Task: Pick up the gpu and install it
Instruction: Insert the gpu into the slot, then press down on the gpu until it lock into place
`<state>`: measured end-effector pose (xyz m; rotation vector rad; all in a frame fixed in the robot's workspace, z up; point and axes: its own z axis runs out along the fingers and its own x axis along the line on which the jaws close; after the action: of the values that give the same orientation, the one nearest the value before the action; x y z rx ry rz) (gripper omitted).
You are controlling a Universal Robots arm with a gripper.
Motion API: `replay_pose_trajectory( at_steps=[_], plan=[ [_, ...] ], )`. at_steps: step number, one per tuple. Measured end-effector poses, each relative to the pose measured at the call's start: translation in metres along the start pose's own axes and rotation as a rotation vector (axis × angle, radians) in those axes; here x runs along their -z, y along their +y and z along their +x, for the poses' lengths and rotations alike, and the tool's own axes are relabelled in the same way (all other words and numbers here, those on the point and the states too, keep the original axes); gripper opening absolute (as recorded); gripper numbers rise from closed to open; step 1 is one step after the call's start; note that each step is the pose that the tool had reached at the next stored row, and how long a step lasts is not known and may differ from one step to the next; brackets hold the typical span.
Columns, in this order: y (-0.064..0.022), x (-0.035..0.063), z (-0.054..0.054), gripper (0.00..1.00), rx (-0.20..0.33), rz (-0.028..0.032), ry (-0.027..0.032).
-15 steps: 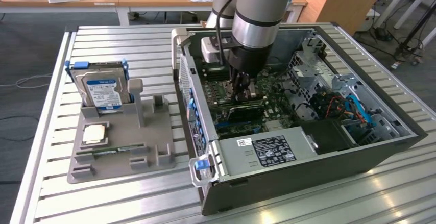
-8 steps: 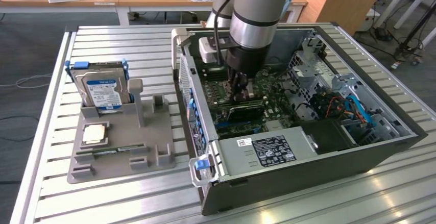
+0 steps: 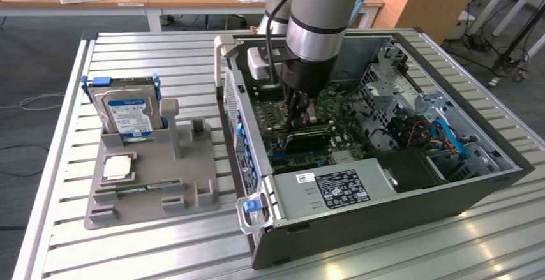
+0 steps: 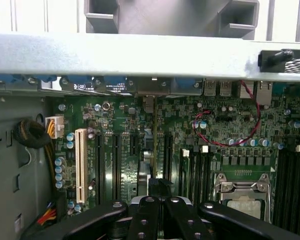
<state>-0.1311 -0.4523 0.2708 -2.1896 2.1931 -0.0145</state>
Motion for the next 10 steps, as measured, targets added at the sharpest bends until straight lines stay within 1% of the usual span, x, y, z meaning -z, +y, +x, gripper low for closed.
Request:
replay_pose_trajectory(
  at_steps=[10],
  plan=[
    [0.0001,-0.0034,0.0,0.11,0.0,0.0,0.0]
  ],
)
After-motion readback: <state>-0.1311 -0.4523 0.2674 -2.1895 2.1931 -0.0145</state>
